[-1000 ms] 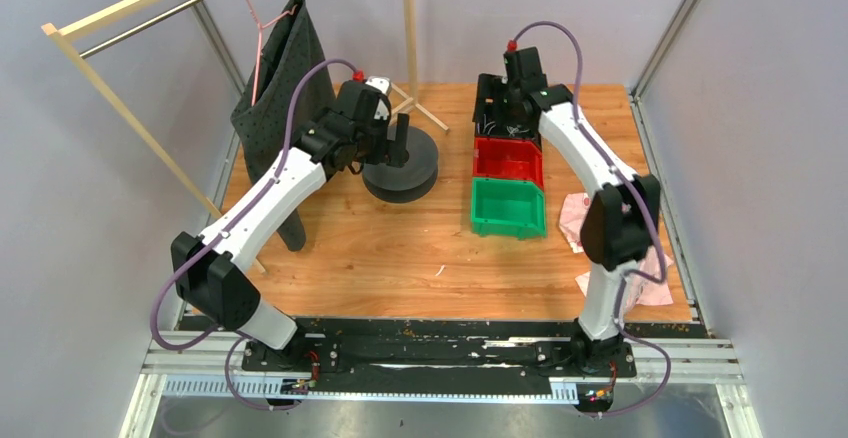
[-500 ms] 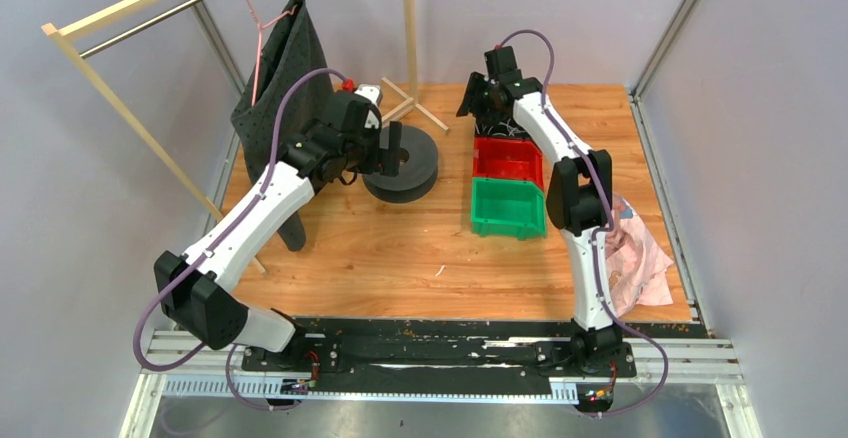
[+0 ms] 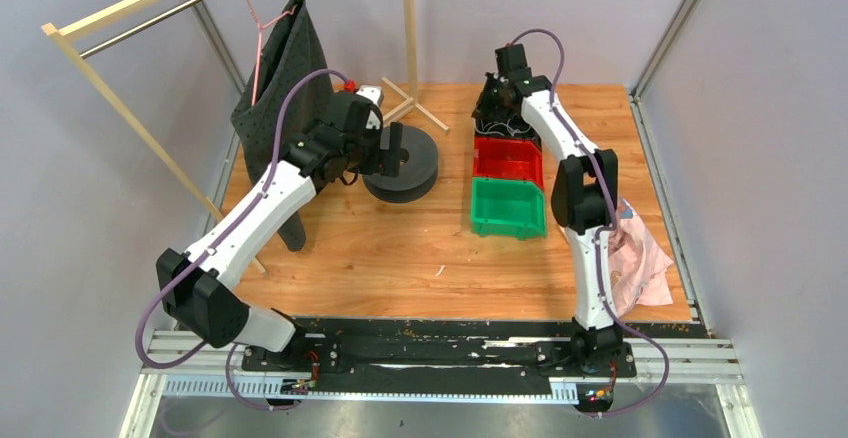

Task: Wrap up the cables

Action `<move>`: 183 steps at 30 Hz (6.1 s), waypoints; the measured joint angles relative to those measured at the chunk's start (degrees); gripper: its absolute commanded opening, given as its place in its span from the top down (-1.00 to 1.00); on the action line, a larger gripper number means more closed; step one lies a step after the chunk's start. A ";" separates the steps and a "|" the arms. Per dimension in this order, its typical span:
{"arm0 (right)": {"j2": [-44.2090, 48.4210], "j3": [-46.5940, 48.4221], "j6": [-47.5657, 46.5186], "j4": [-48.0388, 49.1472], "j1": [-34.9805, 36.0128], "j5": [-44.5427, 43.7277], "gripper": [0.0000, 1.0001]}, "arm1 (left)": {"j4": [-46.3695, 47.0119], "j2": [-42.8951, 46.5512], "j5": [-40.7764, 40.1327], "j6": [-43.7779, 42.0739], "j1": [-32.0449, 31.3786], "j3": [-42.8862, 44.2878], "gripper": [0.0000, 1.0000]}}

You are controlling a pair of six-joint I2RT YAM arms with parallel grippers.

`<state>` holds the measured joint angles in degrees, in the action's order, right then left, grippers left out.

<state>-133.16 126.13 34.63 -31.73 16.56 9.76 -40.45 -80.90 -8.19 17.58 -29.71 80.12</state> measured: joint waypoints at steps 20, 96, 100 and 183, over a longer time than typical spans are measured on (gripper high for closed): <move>38.10 9.44 -7.41 3.78 -3.45 12.48 0.99 | 0.04 -2.95 3.41 -5.07 0.00 20.04 -0.96; 46.77 -16.83 13.94 8.96 -3.45 25.97 0.98 | 16.00 -2.56 38.32 -9.66 -1.55 8.37 -0.90; 46.95 -18.69 17.68 7.17 -3.45 20.63 0.98 | 19.47 -1.53 37.40 -4.70 -1.66 2.84 -0.91; 63.76 -48.87 34.40 16.90 -15.45 16.39 0.98 | 29.29 -10.23 23.23 7.56 -7.13 -1.25 0.06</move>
<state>-69.41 77.25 69.04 -14.83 1.10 26.15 -11.16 -91.13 15.05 25.15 -36.84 78.87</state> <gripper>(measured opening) 0.011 0.353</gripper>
